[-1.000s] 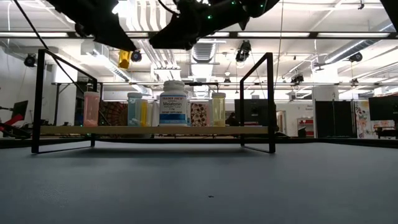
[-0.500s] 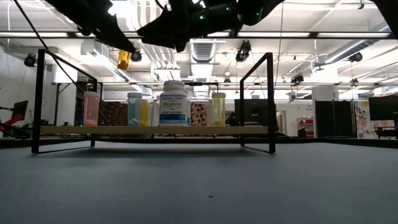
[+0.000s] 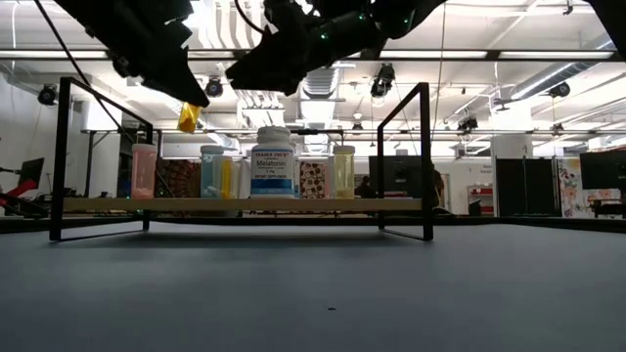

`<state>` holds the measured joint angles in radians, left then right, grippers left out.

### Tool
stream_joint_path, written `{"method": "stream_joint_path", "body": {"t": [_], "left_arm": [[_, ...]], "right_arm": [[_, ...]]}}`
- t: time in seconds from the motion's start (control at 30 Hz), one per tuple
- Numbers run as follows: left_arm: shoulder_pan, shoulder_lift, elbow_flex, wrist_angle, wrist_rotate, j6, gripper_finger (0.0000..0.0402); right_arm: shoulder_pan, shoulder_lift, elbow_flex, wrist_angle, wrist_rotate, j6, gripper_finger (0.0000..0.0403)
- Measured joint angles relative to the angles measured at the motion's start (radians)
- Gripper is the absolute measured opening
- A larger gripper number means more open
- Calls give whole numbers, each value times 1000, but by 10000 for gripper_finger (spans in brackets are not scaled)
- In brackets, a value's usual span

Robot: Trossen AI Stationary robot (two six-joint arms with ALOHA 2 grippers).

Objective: Pick and place medicine bottles onto shelf by color
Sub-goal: Put the orange pill bottle on the shelf

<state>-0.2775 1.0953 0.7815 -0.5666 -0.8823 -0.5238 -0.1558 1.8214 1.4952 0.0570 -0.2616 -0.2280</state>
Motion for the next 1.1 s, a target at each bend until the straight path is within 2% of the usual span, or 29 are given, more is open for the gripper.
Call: {"method": "stream_joint_path", "body": {"t": [0.2,0.4,0.47,0.73,1.1], "left_arm": [[0,20,8,-11,19,-179,112],[1,20,17,-121,1,-459,112],[1,34,7,-135,-6,-509,112],[8,129,4,-138,-27,-499,112],[7,143,17,-132,-25,-464,112]], "right_arm": [[-1,-3,0,-65,0,-15,219],[-6,-23,0,-120,0,-35,219],[-8,-30,-2,-130,0,-42,219],[-9,-36,-9,-132,0,-53,219],[-9,-36,-10,-131,0,-51,219]]}}
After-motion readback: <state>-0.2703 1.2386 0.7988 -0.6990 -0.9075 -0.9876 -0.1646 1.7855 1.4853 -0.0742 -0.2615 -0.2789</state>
